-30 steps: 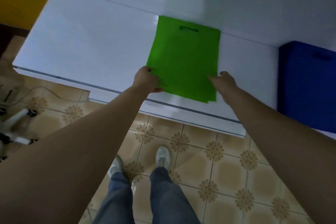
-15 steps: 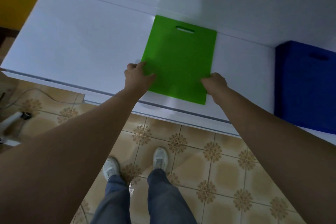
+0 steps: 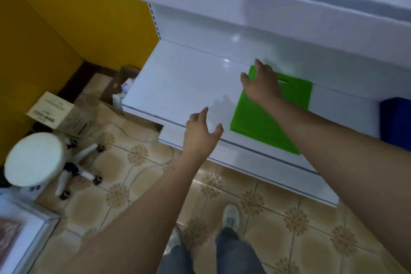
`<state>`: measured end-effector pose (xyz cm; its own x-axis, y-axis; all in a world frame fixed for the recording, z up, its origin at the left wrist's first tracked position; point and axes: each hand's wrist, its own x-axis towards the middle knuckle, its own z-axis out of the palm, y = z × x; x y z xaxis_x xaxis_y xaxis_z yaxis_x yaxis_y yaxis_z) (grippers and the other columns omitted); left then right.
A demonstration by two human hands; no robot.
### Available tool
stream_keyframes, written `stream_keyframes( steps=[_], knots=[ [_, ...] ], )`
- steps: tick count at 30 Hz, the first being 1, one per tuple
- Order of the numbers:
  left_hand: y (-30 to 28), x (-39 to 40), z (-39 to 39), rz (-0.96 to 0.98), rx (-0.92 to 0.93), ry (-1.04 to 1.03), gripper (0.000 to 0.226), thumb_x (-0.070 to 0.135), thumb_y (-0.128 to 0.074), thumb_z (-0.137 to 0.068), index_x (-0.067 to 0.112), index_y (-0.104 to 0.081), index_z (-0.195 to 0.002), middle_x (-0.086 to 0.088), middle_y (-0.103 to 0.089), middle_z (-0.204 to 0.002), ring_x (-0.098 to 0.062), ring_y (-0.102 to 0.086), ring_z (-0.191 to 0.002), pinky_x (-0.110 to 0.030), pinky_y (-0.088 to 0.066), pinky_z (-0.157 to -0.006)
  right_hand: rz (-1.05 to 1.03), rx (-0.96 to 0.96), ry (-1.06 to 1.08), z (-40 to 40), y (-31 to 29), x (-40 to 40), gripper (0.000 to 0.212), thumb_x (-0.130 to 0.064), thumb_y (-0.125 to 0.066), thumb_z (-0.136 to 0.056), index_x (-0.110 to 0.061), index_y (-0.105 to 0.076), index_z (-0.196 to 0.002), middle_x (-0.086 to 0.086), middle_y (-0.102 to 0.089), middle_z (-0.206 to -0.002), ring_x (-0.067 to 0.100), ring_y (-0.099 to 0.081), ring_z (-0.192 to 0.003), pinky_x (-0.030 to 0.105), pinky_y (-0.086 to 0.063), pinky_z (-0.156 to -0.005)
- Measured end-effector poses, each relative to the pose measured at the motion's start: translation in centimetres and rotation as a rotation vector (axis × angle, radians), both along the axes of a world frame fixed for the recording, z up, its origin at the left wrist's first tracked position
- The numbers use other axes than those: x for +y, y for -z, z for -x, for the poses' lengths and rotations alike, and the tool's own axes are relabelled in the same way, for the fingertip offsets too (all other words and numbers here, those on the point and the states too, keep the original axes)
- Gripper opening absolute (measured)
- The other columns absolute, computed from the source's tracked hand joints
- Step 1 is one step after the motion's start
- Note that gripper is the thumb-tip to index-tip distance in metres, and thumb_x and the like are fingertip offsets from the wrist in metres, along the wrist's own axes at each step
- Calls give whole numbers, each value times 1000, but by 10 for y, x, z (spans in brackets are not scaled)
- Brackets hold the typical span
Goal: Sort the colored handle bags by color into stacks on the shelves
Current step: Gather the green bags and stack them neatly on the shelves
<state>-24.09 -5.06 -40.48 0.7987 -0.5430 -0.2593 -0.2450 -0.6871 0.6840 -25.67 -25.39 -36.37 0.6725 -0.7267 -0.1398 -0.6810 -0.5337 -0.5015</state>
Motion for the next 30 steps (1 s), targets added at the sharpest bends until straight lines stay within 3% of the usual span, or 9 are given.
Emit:
stream_keyframes(
  steps=[5, 8, 11, 14, 17, 21, 24, 30],
  knots=[
    [-49, 95, -19, 104, -23, -108, 68, 41, -58, -93, 19, -32, -151, -4, -39, -146, -20, -38, -135, -35, -36, -108, 15, -93, -232, -59, -68, 108, 62, -45, -39, -99, -15, -24, -152, 10, -34, -152, 28, -32, -139, 38, -29, -110],
    [-72, 150, -40, 131, -30, -162, 66, 43, -56, -92, 18, -34, -149, -5, -44, -142, -21, -39, -132, -40, -38, -109, -20, -144, -409, -85, -113, 177, 61, -50, -36, -100, -19, -29, -151, 1, -38, -151, 20, -34, -139, 34, -30, -111],
    [-106, 185, -74, 135, -86, -189, 67, 48, -53, -89, 17, -37, -146, -11, -54, -131, -23, -42, -129, -44, -45, -101, -93, -318, -561, -108, -175, 235, 55, -48, -41, -100, -19, -39, -147, -2, -49, -145, 15, -45, -131, 31, -36, -109],
    [-155, 205, -105, 217, -196, -258, 50, 40, -55, -93, 17, -47, -137, -2, -49, -130, -19, -49, -119, -40, -47, -97, -93, -486, -682, -124, -247, 279, 44, -44, -44, -100, -24, -50, -139, -6, -60, -131, 8, -55, -119, 27, -44, -100],
    [-198, 214, -125, 351, -344, -311, 28, 31, -56, -92, 21, -54, -118, 4, -50, -110, -15, -52, -100, -42, -52, -83, -6, -573, -739, -132, -314, 285, 38, -44, -44, -100, -30, -54, -134, -11, -61, -128, 2, -56, -113, 17, -44, -92],
    [-248, 206, -143, 486, -517, -343, 12, 22, -53, -93, 21, -55, -105, 6, -46, -98, -14, -48, -91, -38, -50, -76, 202, -626, -520, -144, -373, 225, 41, -38, -48, -100, -21, -53, -137, -3, -59, -132, 11, -54, -118, 24, -41, -97],
    [-279, 184, -159, 557, -629, -327, 12, 24, -53, -94, 20, -57, -104, 6, -46, -98, -14, -48, -92, -36, -48, -78, 306, -490, -269, -147, -380, 150, 49, -35, -51, -98, -12, -46, -141, 9, -53, -139, 25, -50, -125, 32, -36, -103],
    [-321, 118, -215, 460, -649, -181, 45, 41, -54, -94, 16, -52, -131, -4, -49, -129, -20, -44, -121, -36, -42, -98, 294, -218, -46, -150, -341, 43, 70, -41, -58, -90, -15, -33, -149, 12, -35, -152, 32, -34, -138, 41, -32, -112]
  ],
)
